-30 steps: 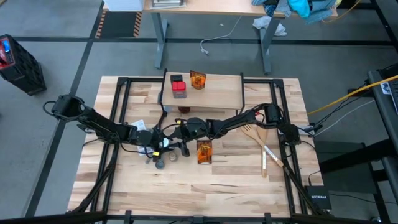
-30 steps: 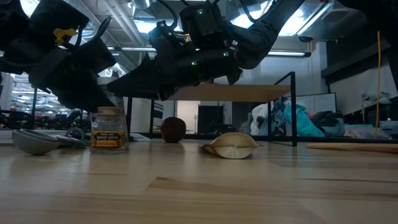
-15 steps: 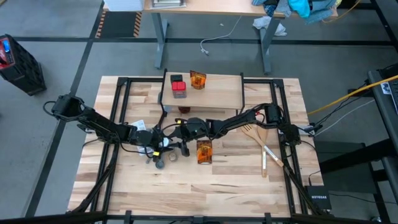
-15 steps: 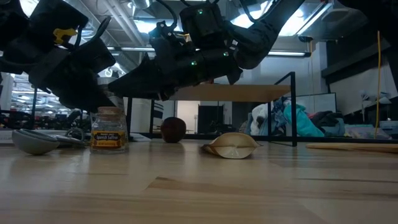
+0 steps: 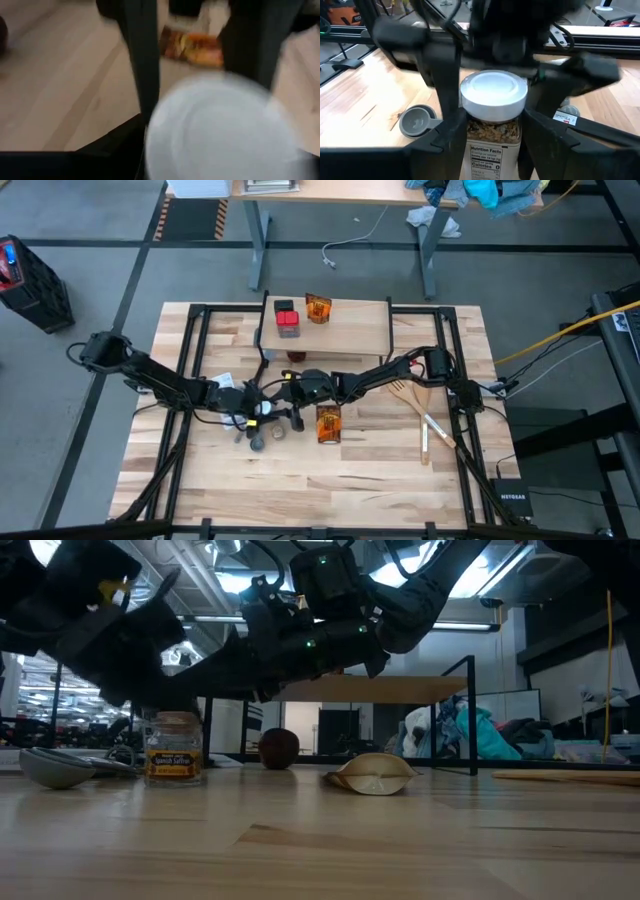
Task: Shelf spices
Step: Put the white seasoning bottle on the shelf
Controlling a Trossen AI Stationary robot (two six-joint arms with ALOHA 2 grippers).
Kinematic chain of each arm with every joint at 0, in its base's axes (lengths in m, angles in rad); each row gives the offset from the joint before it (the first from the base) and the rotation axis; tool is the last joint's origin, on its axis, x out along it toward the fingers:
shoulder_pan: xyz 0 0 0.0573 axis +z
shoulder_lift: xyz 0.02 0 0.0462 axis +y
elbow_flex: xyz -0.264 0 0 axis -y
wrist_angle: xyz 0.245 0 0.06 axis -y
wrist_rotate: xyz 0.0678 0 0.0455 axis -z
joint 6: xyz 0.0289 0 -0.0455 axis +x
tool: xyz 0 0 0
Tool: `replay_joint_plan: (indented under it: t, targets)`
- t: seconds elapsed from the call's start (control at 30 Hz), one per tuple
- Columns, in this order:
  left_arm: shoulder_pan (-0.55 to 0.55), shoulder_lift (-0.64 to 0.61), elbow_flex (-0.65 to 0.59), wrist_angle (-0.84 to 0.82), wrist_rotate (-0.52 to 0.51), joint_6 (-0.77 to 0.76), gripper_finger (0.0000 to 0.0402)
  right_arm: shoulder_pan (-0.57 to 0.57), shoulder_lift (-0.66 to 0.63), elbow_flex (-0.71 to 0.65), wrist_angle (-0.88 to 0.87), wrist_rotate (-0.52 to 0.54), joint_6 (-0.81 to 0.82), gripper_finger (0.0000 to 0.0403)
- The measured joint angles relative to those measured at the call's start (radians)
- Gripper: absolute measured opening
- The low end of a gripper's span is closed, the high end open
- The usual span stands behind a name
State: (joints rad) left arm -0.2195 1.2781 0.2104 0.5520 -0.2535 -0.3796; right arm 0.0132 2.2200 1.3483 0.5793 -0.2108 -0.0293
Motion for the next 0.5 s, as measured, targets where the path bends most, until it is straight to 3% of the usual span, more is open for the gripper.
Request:
replay_joint_plan:
  t: [0.5]
  targets:
    - [0.028, -0.210, 0.000, -0.130, -0.004, 0.039, 0.0235, -0.001, -0.002, 0.002, 0.012, 0.034, -0.002, 0.0189]
